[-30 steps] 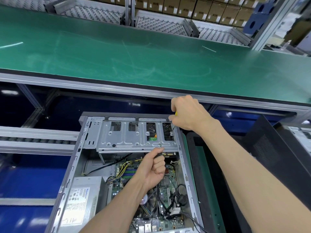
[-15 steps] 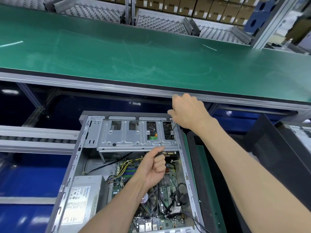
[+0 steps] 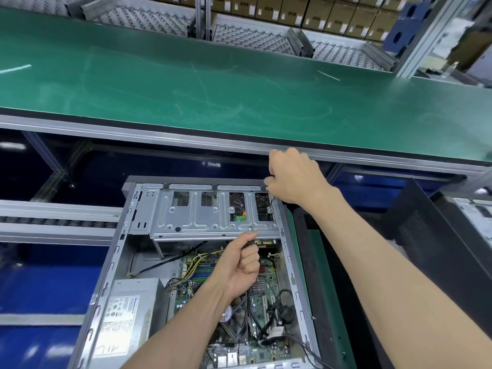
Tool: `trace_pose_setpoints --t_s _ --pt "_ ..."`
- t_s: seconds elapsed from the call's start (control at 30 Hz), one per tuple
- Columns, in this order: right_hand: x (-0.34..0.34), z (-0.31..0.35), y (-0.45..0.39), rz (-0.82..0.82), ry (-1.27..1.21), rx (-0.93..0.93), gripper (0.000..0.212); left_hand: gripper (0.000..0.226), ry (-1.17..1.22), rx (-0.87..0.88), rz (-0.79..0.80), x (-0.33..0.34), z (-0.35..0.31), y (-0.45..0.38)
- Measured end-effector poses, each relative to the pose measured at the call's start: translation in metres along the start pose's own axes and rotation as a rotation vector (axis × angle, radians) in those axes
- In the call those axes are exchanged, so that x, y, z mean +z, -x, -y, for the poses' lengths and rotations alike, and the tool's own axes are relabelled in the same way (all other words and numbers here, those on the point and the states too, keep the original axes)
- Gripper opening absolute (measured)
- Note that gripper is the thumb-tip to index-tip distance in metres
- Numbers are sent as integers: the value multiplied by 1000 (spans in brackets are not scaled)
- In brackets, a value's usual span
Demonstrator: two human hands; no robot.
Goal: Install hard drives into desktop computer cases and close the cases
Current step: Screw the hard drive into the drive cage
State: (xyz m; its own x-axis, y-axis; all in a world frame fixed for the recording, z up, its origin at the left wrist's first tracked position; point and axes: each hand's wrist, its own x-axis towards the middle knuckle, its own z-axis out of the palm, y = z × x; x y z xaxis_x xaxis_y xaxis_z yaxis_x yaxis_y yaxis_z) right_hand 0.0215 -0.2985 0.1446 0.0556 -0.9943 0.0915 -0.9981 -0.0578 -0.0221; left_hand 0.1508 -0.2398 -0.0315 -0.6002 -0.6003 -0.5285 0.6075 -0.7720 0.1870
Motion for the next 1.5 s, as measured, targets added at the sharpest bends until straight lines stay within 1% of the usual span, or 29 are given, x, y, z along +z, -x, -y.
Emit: trace_pose_setpoints --t_s 0.07,0.13,0.2,0.27,0.33,0.37,0.47,0.5,0.57,0.63,0.7,0.77,0.8,0.87,0.93,1.0,1.1,1.2,1.3,1.4,1.43,1.5 --pt "0 0 0 -17 42 21 20 39 0 4 -2 1 0 0" --pt "-2 -1 -2 35 10 10 18 38 2 6 -5 0 0 0" --pt "-3 -2 -2 79 -49 1 22 40 -1 1 1 -1 0 0" --pt "-2 -1 -1 38 -13 2 16 40 0 -3 4 -1 0 0" --pt "-2 1 0 -3 56 9 18 38 3 5 1 -1 0 0" --pt "-3 1 0 6 63 8 19 37 2 8 -1 0 0 0" --pt "-4 -1 -2 83 -30 -15 24 39 0 10 6 -1 0 -1" --pt "-4 -1 -2 84 -48 -14 24 39 1 8 13 -1 0 -1" --pt "-2 -1 -1 32 -3 1 15 40 4 4 16 0 0 0" --pt "-2 -1 -1 1 47 21 19 37 6 6 11 1 0 0" --pt "-3 -4 -1 35 10 10 20 35 -1 7 2 0 0 -1" --pt "-3 -7 -1 83 -75 -1 26 35 -4 8 1 0 -1 0" --pt "-2 -7 -1 78 -89 3 24 36 -6 7 2 0 -1 -1" --pt "0 -7 -1 18 -52 24 15 36 -6 4 4 0 0 0" --pt "2 -6 -1 -14 8 50 22 36 -1 3 3 0 0 0" --pt "0 -6 -2 18 6 27 25 36 -1 0 1 0 0 -1" --pt "-1 -7 -3 103 -93 -1 30 35 5 -1 2 0 -1 -1" --pt "2 -6 -3 37 -25 23 15 35 1 2 6 1 0 1" --pt "2 -7 -3 7 12 46 24 36 -10 7 6 1 0 1" --pt "-1 -12 -4 96 -120 -1 23 37 -15 13 4 1 -1 2" --pt "0 -12 -4 103 -137 -2 23 37 -14 11 6 1 -1 2" --pt "3 -11 -4 40 -89 25 14 36 -12 8 0 1 0 1"
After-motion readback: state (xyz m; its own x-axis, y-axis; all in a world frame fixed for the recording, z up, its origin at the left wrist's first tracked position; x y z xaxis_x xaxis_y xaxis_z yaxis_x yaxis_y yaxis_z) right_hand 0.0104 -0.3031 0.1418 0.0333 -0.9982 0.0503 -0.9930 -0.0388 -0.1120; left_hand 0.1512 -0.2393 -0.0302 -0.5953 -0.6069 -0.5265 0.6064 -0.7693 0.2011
